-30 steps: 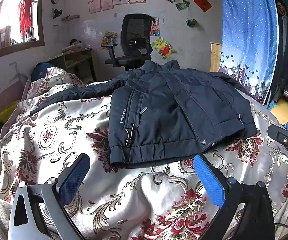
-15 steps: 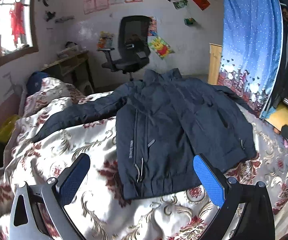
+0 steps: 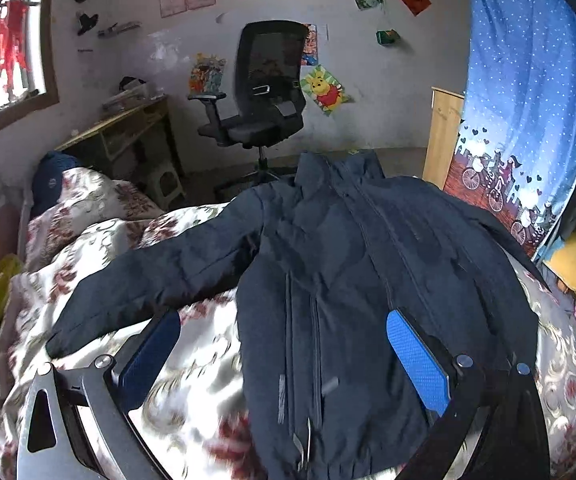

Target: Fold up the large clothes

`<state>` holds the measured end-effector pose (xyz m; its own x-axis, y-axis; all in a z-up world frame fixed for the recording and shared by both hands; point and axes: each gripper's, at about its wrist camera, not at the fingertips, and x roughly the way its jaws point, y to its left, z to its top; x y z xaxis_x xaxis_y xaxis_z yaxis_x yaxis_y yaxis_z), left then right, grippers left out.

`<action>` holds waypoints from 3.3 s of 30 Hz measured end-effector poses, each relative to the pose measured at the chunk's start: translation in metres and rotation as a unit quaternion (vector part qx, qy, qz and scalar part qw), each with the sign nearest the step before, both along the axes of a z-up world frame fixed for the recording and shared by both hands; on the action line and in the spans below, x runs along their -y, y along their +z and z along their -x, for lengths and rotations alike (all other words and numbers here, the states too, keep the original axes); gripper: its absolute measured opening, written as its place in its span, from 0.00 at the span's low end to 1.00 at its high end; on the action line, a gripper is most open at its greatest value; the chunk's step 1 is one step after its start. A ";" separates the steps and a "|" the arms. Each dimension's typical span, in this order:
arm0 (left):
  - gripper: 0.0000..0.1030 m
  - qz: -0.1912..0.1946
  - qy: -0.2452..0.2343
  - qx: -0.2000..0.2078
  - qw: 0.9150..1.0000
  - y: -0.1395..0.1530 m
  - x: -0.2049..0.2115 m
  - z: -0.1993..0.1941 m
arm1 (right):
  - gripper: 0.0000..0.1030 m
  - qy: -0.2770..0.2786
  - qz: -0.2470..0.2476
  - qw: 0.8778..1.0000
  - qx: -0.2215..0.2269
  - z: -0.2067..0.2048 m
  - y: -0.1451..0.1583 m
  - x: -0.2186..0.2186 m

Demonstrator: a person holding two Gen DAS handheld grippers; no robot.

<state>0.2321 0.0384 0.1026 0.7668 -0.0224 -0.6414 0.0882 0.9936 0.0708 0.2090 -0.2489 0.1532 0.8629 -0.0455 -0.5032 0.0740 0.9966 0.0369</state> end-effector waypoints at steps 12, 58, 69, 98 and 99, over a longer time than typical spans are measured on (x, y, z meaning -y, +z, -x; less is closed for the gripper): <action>1.00 0.058 -0.057 -0.031 0.996 -0.081 0.062 -0.165 | 0.99 -0.173 -0.274 0.944 -0.059 -0.065 -0.145 0.167; 1.00 0.019 -0.181 -0.145 0.973 -0.189 0.273 -0.290 | 0.94 -0.411 -0.553 0.698 -0.194 -0.121 -0.294 0.322; 1.00 0.020 -0.178 -0.145 0.973 -0.183 0.264 -0.282 | 0.20 -0.472 -0.577 0.650 -0.148 -0.153 -0.338 0.336; 1.00 0.236 -0.056 -0.072 0.967 -0.094 -0.065 -0.233 | 0.07 0.206 0.075 0.975 -0.044 -0.318 -0.092 -0.140; 1.00 0.244 -0.055 -0.074 0.965 -0.099 -0.070 -0.232 | 0.07 0.213 0.086 0.971 -0.065 -0.317 -0.111 -0.152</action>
